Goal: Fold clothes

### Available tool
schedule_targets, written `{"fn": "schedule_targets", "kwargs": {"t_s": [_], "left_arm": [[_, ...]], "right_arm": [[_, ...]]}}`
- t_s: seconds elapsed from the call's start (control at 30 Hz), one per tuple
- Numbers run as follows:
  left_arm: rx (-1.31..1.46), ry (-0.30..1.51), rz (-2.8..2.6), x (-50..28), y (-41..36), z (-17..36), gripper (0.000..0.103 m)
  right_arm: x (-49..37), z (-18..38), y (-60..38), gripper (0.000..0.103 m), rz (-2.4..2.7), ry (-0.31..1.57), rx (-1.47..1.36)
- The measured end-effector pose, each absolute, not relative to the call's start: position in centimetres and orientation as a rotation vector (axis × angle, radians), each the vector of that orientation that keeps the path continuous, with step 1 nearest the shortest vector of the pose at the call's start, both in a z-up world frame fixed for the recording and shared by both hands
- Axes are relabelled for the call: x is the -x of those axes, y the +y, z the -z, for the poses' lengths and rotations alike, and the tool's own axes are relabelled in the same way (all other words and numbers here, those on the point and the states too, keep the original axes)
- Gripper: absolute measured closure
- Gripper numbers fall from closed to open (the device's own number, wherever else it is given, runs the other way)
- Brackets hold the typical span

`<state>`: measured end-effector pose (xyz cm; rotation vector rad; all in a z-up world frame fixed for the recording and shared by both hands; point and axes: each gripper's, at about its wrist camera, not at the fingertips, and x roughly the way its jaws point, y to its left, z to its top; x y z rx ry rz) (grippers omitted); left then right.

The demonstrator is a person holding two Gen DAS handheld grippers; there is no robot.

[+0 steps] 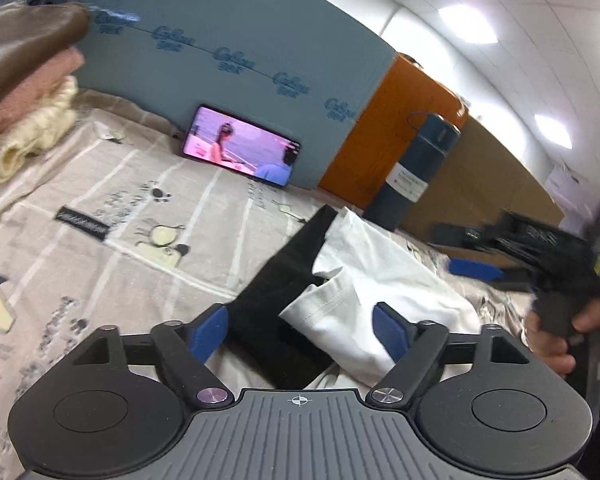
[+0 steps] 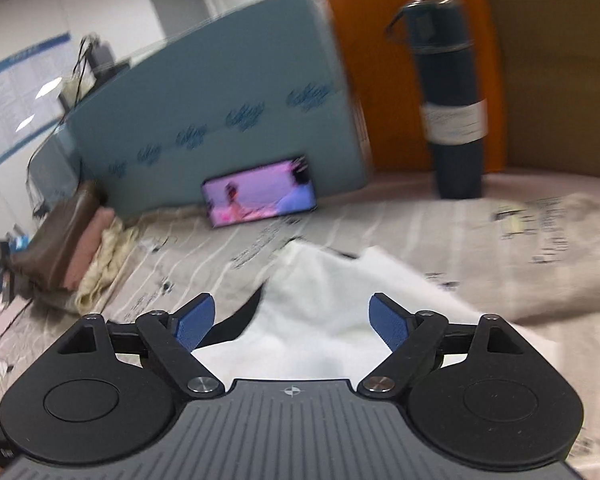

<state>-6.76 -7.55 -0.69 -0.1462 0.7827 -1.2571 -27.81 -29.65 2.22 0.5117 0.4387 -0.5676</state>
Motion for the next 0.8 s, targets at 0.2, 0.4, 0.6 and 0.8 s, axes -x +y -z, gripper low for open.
{"fn": "schedule_targets", "kwargs": {"t_s": [0.2, 0.4, 0.6, 0.8], "left_arm": [[0.167, 0.917, 1.268, 6.8, -7.0, 1.2, 0.009], [0.154, 0.985, 1.331, 8.1, -8.0, 1.5, 0.005], [0.166, 1.024, 1.375, 8.5, -10.3, 1.8, 0.005], [0.187, 0.953, 1.371, 9.3, -11.5, 2.3, 0.007]], "right_arm": [[33.3, -1.5, -30.2, 0.011, 0.739, 0.4, -0.519], [36.4, 0.3, -31.9, 0.009, 0.865, 0.391, -0.593], [36.1, 1.6, -33.0, 0.009, 0.804, 0.404, -0.671], [34.1, 2.5, -33.3, 0.009, 0.775, 0.453, -0.655]]}}
